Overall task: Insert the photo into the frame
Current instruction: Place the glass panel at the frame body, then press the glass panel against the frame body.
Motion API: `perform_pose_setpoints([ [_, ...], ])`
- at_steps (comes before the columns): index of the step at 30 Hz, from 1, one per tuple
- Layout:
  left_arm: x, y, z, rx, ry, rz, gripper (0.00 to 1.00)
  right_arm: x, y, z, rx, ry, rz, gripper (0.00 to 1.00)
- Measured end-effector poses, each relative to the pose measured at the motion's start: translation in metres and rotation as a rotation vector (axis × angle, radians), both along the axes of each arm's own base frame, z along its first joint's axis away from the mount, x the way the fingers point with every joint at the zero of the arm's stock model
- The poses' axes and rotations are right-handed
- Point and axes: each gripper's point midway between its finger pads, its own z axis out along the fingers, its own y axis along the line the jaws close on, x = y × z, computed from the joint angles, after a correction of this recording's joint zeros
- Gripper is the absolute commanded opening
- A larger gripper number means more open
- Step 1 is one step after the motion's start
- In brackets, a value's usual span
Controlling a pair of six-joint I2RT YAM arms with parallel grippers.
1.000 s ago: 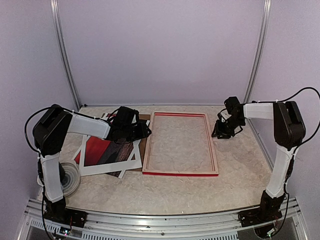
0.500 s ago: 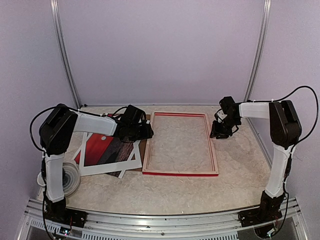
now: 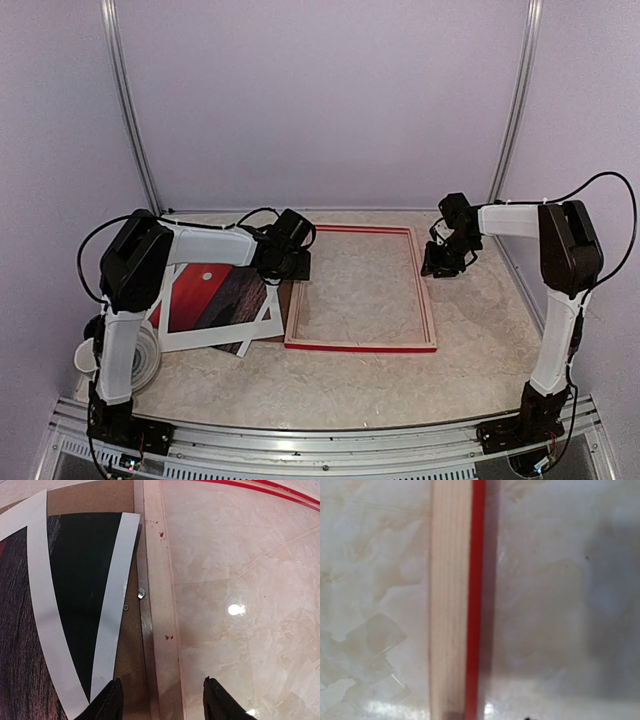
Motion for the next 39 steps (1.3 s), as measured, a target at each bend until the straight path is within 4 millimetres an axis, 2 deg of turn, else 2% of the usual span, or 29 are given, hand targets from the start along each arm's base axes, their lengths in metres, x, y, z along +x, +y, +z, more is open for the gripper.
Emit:
perform_pose_setpoints([
  [6, 0.001, 0.009, -0.014, 0.085, 0.018, 0.01, 0.5, 0.0, 0.0, 0.0, 0.0, 0.001, 0.0, 0.36],
  [21, 0.0, 0.006, -0.022, 0.133, 0.029, -0.007, 0.44, -0.001, 0.0, -0.001, 0.002, 0.003, 0.001, 0.36],
  [32, 0.0, 0.006, -0.022, 0.137, 0.025, -0.005, 0.46, -0.001, 0.0, -0.001, -0.002, 0.002, 0.002, 0.36],
  [39, 0.0, 0.005, -0.022, 0.136, 0.025, -0.005, 0.52, -0.003, 0.005, -0.002, -0.02, -0.001, 0.014, 0.36],
])
